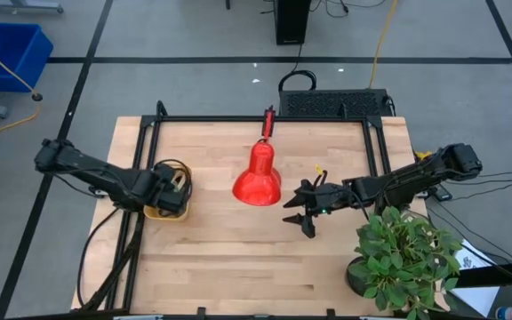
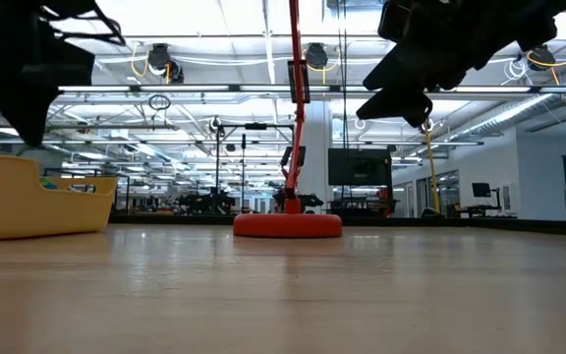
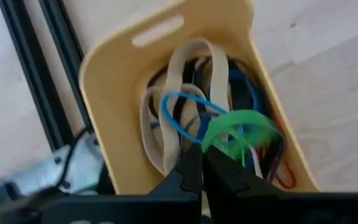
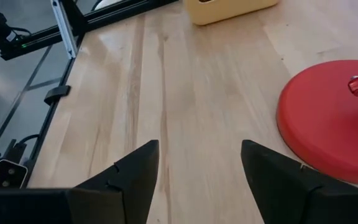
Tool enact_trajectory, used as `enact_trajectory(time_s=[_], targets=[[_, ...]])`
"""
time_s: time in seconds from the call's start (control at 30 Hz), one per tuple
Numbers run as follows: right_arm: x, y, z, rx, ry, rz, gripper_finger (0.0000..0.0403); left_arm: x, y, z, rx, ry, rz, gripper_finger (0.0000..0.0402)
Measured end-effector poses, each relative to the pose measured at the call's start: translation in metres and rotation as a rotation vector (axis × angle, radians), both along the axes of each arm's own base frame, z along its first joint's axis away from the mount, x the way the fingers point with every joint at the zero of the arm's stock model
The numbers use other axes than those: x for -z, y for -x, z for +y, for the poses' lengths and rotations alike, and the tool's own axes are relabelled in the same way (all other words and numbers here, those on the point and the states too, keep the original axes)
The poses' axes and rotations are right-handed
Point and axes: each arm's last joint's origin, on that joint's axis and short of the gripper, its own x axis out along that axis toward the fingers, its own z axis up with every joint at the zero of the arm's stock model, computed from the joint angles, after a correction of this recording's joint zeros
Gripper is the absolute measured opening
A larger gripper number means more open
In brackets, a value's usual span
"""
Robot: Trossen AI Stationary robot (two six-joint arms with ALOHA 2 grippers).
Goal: Pick and place rubber bands into bin
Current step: Put the green rubber band into the yellow bin, then return to Home Position
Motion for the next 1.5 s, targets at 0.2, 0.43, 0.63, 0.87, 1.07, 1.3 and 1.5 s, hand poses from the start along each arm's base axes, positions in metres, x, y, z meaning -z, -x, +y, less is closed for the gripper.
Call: enact_trajectory(time_s=[0.2, 0.43, 0.63, 0.87, 1.07, 1.3, 1.5], targets=[[0.0, 0.0, -0.002, 0.008, 0.0, 0.0, 0.0224, 0.016, 0.0, 0.007, -0.082, 0.053, 0.069, 0.0009], [0.0, 0.0, -0.002, 0.009, -0.003, 0.001, 0.0224, 0.022, 0.002, 0.012, -0.112, 0.055, 0.094, 0.0038], [0.0, 0.0, -0.002, 0.005, -0.005, 0.002, 0.0224, 0.022, 0.002, 0.012, -0.111, 0.057, 0.095, 0.0039], [0.0, 0.0, -0.002, 0.005, -0.005, 0.002, 0.0224, 0.022, 0.002, 0.011, -0.163, 0.11, 0.096, 0.0086], [0.001, 0.001, -0.004, -0.031, 0.067, 0.015, 0.0224, 0.022, 0.002, 0.011, -0.102, 0.117, 0.112, 0.0159], [-0.014, 0.013, -0.015, 0.005, 0.06, -0.003, 0.0224, 0.002, 0.0, 0.011, 0.035, 0.088, -0.053, 0.0196], [-0.029, 0.037, -0.028, 0.041, 0.066, -0.072, 0.0224, -0.026, 0.005, 0.011, 0.309, 0.005, -0.411, 0.02]])
